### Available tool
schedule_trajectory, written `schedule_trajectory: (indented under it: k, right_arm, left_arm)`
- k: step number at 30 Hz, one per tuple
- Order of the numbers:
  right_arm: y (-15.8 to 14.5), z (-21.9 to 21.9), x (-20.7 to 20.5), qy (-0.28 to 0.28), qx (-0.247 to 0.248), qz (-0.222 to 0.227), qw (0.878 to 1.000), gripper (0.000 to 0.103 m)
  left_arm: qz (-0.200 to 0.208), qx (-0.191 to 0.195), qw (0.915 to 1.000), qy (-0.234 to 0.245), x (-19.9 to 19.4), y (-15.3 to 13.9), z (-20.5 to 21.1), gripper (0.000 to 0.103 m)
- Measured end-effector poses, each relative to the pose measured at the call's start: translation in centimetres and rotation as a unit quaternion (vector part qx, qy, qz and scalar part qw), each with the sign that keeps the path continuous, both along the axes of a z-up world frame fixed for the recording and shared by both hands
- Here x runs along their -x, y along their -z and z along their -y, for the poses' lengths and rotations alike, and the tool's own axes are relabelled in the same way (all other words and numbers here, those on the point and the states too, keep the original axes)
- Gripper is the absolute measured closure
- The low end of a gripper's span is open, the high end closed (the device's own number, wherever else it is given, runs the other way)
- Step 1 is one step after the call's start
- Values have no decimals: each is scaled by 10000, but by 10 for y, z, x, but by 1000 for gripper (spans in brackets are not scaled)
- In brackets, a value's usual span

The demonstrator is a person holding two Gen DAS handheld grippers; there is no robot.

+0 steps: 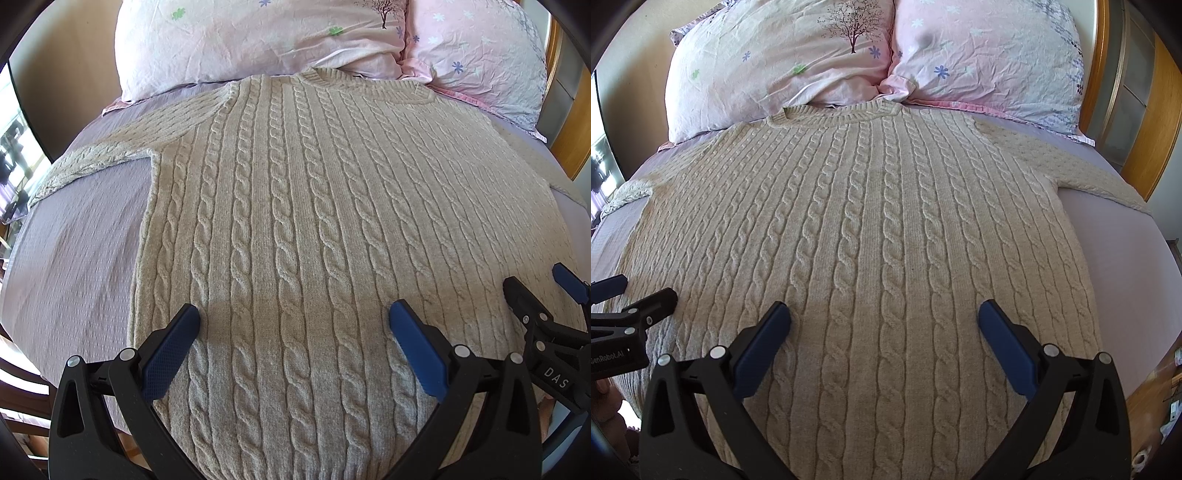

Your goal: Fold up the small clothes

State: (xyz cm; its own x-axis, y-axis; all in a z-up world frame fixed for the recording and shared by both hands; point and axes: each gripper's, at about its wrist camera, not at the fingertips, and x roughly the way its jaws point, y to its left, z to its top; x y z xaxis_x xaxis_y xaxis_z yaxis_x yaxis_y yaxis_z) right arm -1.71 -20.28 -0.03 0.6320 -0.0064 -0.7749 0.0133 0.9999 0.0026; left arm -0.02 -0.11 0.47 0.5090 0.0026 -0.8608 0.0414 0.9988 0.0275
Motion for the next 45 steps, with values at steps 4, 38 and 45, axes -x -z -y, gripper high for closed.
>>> schedule_trajectory:
  k: [4,38,45]
  right_arm:
    - [-2,-1,-3,-95,13,-127,9999,2]
    - [30,493,-78,4924,-3463,928,7931,95]
    - [-73,348,-116,2776,-1834,1910,9235,97]
  left_arm:
    - [28,5,10000,17,1,1,0,1]
    - [1646,1435,9649,-1456,-63,-48,-168,1]
    - [1718,2107,9334,-2344,-59,-36,-253,1]
